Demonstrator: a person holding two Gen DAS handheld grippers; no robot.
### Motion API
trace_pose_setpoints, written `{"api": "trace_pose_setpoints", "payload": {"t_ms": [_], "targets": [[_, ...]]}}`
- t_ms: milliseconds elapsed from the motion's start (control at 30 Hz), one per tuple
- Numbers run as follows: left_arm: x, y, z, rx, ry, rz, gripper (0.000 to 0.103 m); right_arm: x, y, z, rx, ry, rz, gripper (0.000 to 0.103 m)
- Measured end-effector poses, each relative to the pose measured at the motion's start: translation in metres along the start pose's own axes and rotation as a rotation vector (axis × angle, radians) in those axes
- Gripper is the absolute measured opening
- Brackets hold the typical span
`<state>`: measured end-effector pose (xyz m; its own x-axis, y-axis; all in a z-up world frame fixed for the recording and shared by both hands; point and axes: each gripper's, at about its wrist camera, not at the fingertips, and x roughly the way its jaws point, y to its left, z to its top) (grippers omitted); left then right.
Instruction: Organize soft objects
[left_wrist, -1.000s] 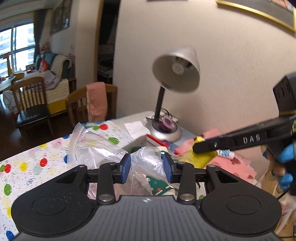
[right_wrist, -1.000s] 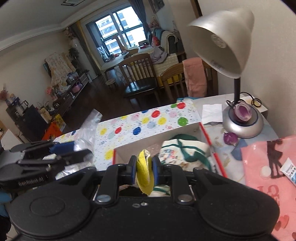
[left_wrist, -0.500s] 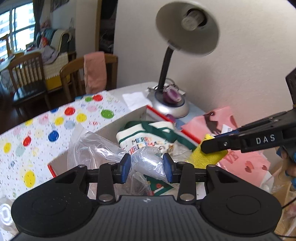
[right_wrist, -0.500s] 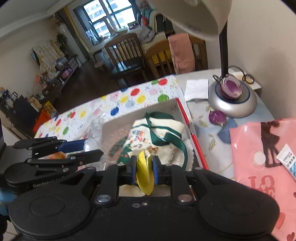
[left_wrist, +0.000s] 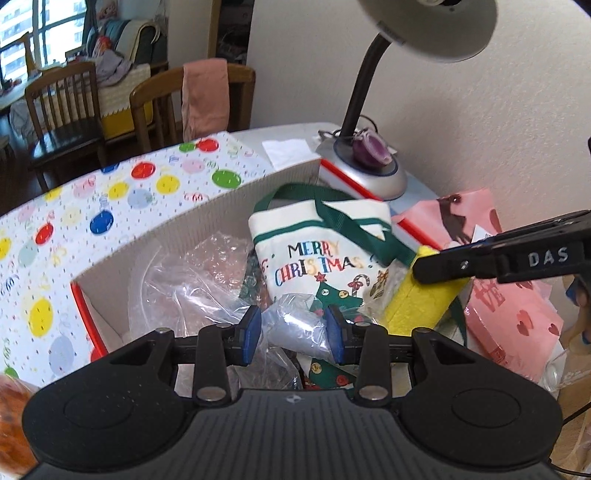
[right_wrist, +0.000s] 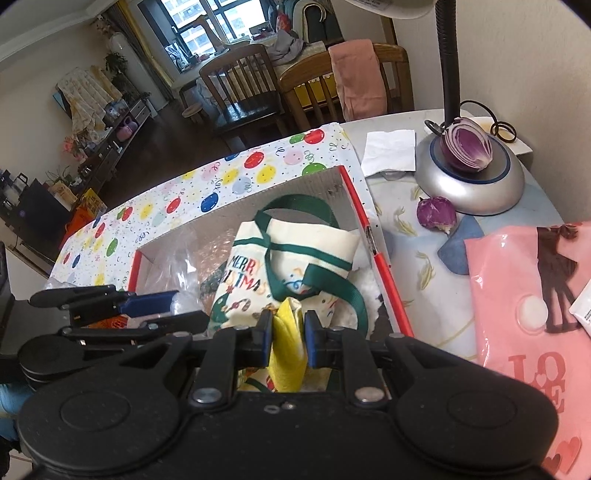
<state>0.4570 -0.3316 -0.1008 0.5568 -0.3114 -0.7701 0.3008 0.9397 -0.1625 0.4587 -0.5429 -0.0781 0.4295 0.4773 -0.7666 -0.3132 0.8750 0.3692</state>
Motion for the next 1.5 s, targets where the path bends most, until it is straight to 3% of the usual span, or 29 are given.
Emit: {"api": "trace_pose_setpoints", "payload": {"t_ms": [233,367,433,967,1500], "targets": [[0.012,0.006,-0.007,-0.037,0.034,-0.002,0.041,0.002,-0.005,0.003,0.002,-0.001,-0.014,0.024],[0.01,0.008,-0.008,-0.051,0.03,-0.005,0.062,-0.001,-0.006,0.005,0.006,-0.01,-0.019,0.029],[0.007,0.01,-0.009,-0.059,0.022,-0.001,0.066,-0.004,-0.006,0.005,0.004,-0.019,-0.022,0.032],[-0.046,0.009,-0.017,-0.084,-0.084,-0.03,0.074,-0.033,0.048,-0.018,-0.132,-0.061,-0.005,0.054],[-0.151,0.024,-0.05,-0.023,-0.22,-0.063,0.074,-0.078,0.133,-0.057,-0.199,-0.189,0.024,0.063]]}}
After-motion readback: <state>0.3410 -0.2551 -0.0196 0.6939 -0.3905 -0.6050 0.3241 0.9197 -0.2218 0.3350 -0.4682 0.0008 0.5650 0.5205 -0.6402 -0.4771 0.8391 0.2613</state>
